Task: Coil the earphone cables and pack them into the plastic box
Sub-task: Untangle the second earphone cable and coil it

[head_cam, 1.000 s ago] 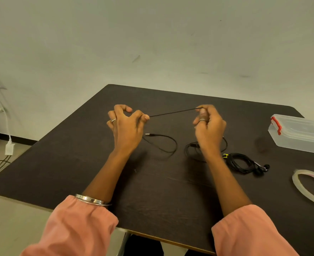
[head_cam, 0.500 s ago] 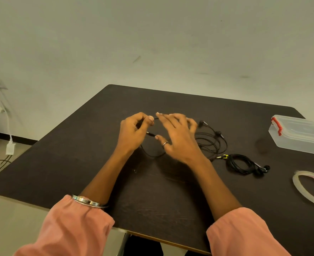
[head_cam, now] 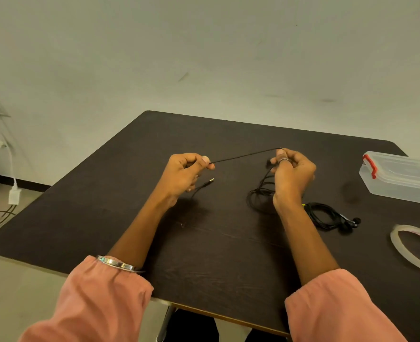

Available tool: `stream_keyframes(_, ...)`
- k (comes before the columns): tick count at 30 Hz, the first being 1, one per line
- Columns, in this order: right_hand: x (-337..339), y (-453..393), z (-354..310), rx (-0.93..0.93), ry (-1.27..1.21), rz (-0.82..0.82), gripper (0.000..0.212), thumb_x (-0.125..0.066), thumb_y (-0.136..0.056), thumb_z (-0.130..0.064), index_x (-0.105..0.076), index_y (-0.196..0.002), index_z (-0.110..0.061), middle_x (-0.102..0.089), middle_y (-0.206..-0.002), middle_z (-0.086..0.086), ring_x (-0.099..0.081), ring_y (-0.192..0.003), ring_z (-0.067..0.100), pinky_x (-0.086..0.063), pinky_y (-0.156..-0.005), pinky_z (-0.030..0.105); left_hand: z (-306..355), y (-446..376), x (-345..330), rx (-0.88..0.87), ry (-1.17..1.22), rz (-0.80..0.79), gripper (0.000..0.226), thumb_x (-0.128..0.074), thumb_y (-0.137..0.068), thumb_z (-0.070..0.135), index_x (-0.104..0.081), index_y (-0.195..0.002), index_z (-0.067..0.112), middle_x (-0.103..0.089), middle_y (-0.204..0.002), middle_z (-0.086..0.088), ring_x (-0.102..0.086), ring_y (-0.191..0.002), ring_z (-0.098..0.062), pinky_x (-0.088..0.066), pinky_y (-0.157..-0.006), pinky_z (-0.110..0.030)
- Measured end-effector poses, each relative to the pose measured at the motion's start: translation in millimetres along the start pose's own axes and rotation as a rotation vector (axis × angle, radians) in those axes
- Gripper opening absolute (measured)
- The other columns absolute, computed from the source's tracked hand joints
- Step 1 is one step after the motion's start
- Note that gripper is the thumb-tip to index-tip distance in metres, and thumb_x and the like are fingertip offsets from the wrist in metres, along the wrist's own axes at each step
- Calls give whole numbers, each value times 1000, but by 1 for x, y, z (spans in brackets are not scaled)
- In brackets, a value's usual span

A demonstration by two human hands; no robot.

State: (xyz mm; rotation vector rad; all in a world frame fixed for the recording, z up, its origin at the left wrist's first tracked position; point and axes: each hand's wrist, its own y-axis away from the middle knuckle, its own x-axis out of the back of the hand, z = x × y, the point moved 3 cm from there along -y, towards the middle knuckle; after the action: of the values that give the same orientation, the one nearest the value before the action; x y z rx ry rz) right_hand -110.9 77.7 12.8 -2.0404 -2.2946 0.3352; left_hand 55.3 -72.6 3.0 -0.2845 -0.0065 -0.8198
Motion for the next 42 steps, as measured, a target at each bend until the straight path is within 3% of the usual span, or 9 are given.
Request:
stream_keyframes(3, 1, 4, -5, 114, 201, 13, 9, -59, -92, -16, -68, -93, -15, -70, -82, 4, -62, -74, 12, -55, -78, 40, -3, -1, -2, 33, -16, 11, 26, -55, -96, 25, -71, -84, 9, -35, -50, 4, -22, -43, -10, -18, -42, -24)
stream_keyframes(8, -27, 32, -15, 723, 808, -377, 74, -66, -80, -23, -34, -147, -24, -32, -152, 4, -25, -132, 25, -26, -101, 47, -7, -2, 2, 90, 53, 120, 27, -53, -97, 26, -69, -82, 9, -35, -56, -2, -24, -44, -11, -18, -44, -24)
stream_keyframes(12, -46, 63, -4, 982, 910, -647, 71, -64, -85, -28, -32, -147, -21, -38, -149, 2, -28, -133, 20, -18, -103, 45, -4, 0, -2, 83, 46, 40, 28, -54, -97, 26, -69, -88, 4, -38, -57, -2, -28, -44, -10, -21, -40, -22)
stream_keyframes(17, -44, 52, -2, 933, 721, -618, 21, -52, -93, -20, -69, -106, -23, -68, -86, -8, -56, -91, 17, -22, -90, 37, -3, 1, -7, 108, 71, -45, 27, -54, -97, 22, -70, -81, 7, -40, -56, -3, -29, -44, -9, -21, -38, -20)
stream_keyframes(22, -33, 38, -4, 750, 330, -462, 15, -58, -89, -6, -71, -95, -10, -70, -87, 1, -64, -79, 17, -53, -70, 37, -1, 4, -13, 118, 40, -204, 27, -49, -98, 18, -70, -90, 5, -49, -54, 3, -34, -45, -8, -28, -40, -18)
stream_keyframes(27, -26, 36, -8, 502, 66, -331, 15, -53, -96, -12, -67, -98, -8, -61, -84, 6, -65, -57, 25, -50, -44, 20, 1, 6, -15, 146, 107, -271, 27, -45, -100, 16, -68, -93, 4, -48, -59, 2, -35, -48, -6, -30, -42, -17)
stream_keyframes(31, -22, 27, -7, 514, 91, -224, 14, -53, -95, -17, -67, -96, -17, -61, -78, -4, -57, -63, 14, -44, -54, 25, 0, 8, -17, 188, 199, -348, 25, -43, -99, 12, -67, -94, 4, -48, -60, 1, -34, -48, -7, -26, -40, -17)
stream_keyframes(36, -23, 22, -3, 639, 324, -276, 15, -54, -94, -11, -68, -96, -7, -63, -81, 2, -55, -71, 12, -37, -62, 9, 1, 8, -17, 242, 477, -361, 24, -41, -99, 11, -62, -94, 1, -45, -62, -1, -33, -45, -4, -19, -37, -15)
stream_keyframes(42, -35, 29, 13, 692, 675, -530, 21, -48, -96, -20, -67, -101, -14, -68, -91, 4, -61, -83, 25, -51, -67, 40, 5, 0, -8, 193, 823, -210, 29, -32, -99, 6, -57, -110, -3, -49, -64, 2, -38, -45, -1, -26, -33, -10)
